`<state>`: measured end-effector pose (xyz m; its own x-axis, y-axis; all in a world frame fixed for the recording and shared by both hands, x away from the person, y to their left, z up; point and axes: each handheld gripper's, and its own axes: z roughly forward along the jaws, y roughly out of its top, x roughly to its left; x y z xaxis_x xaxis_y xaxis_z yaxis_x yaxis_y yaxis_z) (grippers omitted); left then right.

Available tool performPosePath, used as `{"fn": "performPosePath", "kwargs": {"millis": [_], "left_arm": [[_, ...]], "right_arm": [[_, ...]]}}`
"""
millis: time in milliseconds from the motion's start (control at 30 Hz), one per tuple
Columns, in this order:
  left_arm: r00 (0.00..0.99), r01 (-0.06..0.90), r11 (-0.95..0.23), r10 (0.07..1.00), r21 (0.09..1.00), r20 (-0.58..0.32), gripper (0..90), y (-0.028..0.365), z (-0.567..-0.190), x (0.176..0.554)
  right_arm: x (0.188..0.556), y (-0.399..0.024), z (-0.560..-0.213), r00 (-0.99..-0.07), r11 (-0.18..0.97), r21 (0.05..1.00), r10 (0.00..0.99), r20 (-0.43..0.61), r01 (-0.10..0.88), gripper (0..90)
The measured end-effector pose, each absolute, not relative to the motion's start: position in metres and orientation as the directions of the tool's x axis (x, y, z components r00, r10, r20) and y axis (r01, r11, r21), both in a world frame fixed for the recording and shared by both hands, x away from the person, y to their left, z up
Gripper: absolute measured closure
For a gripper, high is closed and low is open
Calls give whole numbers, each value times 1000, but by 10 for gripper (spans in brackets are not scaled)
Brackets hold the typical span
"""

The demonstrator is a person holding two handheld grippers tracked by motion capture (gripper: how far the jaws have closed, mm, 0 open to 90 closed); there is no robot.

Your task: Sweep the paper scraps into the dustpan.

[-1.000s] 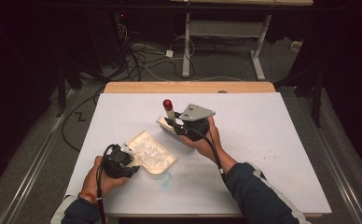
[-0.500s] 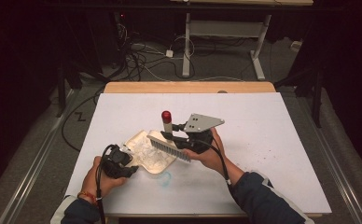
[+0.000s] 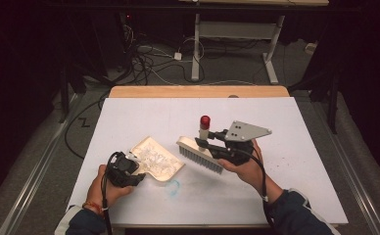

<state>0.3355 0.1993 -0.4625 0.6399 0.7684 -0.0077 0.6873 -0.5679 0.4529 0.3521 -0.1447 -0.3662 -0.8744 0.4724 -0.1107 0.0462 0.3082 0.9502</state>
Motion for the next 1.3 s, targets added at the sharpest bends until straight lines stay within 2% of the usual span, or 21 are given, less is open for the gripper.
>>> {"fn": "performPosePath", "kwargs": {"millis": [200, 667, 933, 1300], "left_arm": [[625, 691, -557, 781, 461, 6, 628, 198, -461, 333], [587, 709, -514, 809, 482, 0, 627, 203, -461, 331], [570, 717, -490, 822, 496, -12, 627, 207, -462, 335], [536, 731, -450, 844, 513, -22, 628, 213, -463, 340]], "right_arm": [[340, -184, -367, -867, 315, 947, 487, -105, 62, 701], [311, -269, -369, -799, 312, 937, 597, -68, 154, 700], [298, -292, -370, -786, 320, 929, 616, -56, 185, 700], [292, -302, -370, -790, 346, 914, 611, -49, 211, 700]]}}
